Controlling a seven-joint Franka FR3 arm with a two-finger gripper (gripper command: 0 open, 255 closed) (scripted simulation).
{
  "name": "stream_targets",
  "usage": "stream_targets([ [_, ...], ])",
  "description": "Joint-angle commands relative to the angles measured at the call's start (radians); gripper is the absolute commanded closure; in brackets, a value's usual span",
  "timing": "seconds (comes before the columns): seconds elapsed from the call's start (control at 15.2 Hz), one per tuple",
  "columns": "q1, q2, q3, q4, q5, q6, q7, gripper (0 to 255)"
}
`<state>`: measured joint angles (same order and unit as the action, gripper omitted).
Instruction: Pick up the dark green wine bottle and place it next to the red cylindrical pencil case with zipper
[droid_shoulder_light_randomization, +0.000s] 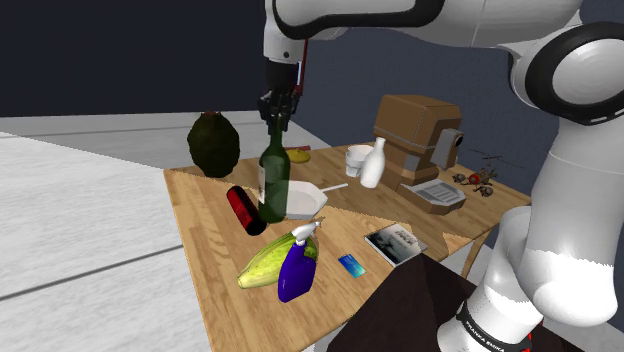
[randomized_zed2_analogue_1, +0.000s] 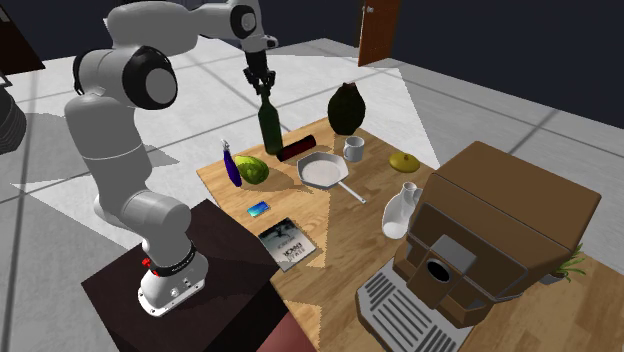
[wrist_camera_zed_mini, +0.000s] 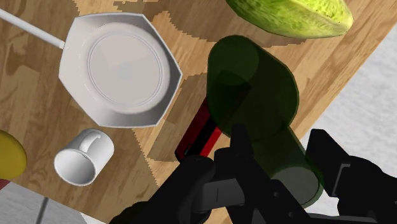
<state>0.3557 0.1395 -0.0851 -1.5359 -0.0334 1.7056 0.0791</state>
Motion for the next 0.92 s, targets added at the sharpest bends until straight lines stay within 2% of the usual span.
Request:
stream_targets([
  [0.0,0.000,-0.004,0.000,-0.030,0.000,0.027,0.002,255],
  [0.86,0.001,-0.003,0.000,-0.203,-0.002,0.201,0.008,255],
])
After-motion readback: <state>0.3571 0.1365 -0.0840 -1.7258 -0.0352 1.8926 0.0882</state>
